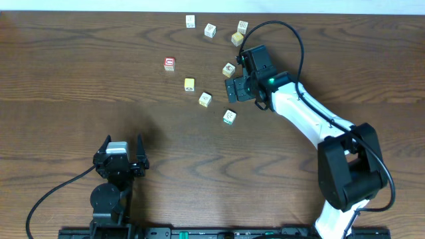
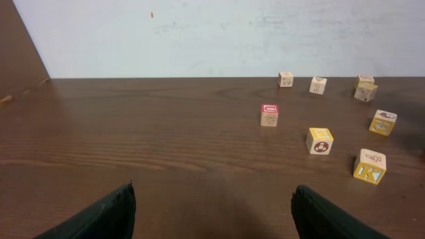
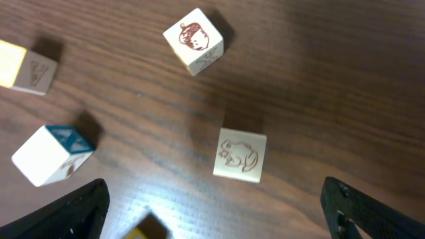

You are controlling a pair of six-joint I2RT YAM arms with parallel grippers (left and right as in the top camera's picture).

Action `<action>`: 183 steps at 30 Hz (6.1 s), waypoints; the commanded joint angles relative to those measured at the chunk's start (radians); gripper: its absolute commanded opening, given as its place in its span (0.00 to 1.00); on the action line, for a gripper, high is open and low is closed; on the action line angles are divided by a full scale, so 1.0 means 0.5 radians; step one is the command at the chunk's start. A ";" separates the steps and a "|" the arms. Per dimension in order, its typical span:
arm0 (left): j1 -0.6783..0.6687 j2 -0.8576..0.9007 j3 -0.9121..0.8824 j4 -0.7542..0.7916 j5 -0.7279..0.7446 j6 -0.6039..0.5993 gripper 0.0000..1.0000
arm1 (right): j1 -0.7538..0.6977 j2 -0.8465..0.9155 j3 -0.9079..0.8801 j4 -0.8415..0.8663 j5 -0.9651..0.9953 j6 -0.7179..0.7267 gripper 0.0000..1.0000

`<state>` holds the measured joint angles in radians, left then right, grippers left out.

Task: Lift 5 blocks
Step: 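Move the right gripper forward over the cream frog block, then lower the open right gripper around the frog block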

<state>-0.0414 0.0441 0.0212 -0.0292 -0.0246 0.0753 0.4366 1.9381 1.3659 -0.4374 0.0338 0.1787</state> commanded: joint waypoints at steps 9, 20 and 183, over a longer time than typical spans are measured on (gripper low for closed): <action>-0.008 -0.003 -0.034 -0.082 -0.024 -0.017 0.75 | 0.004 0.220 0.010 0.229 0.148 0.159 0.95; -0.008 -0.003 -0.034 -0.083 -0.024 -0.017 0.75 | 0.004 0.240 0.009 0.323 0.174 0.159 0.91; -0.008 -0.003 -0.034 -0.082 -0.024 -0.017 0.76 | 0.008 0.256 0.015 0.207 0.130 0.150 0.75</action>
<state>-0.0414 0.0441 0.0212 -0.0292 -0.0250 0.0753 0.4366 2.1059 1.3716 -0.3321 0.1017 0.2596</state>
